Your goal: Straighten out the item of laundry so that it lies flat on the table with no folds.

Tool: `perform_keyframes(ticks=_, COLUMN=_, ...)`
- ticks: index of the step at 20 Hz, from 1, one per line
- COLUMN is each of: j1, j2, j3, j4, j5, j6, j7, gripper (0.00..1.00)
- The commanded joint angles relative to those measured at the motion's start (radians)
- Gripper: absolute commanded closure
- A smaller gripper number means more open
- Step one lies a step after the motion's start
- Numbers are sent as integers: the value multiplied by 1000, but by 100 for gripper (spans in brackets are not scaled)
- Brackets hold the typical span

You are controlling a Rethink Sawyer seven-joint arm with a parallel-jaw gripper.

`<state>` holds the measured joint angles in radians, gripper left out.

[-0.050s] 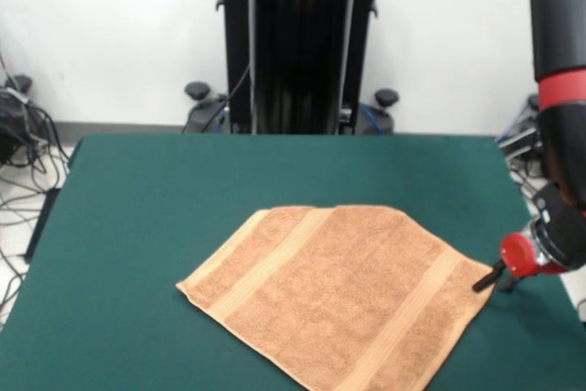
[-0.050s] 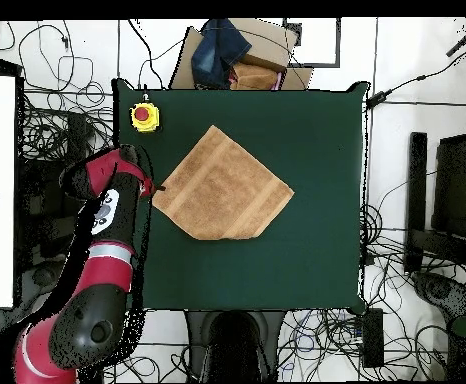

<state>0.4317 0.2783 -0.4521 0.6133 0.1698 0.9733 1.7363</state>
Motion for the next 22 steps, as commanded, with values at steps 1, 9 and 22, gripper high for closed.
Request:
perform_keyframes(ticks=1, j1=52, j2=22, j3=130, j4=93, j5=71, j6=-80, j7=349, gripper=0)
perform_keyframes(ticks=9, j1=34, j2=108, j3=94, j4=21, j5=51, j6=-86, j7=362, gripper=0)
perform_keyframes(ticks=22, j1=16, j2=200, j3=7, j4=-41, j5=2, j6=-64, j7=414, gripper=0)
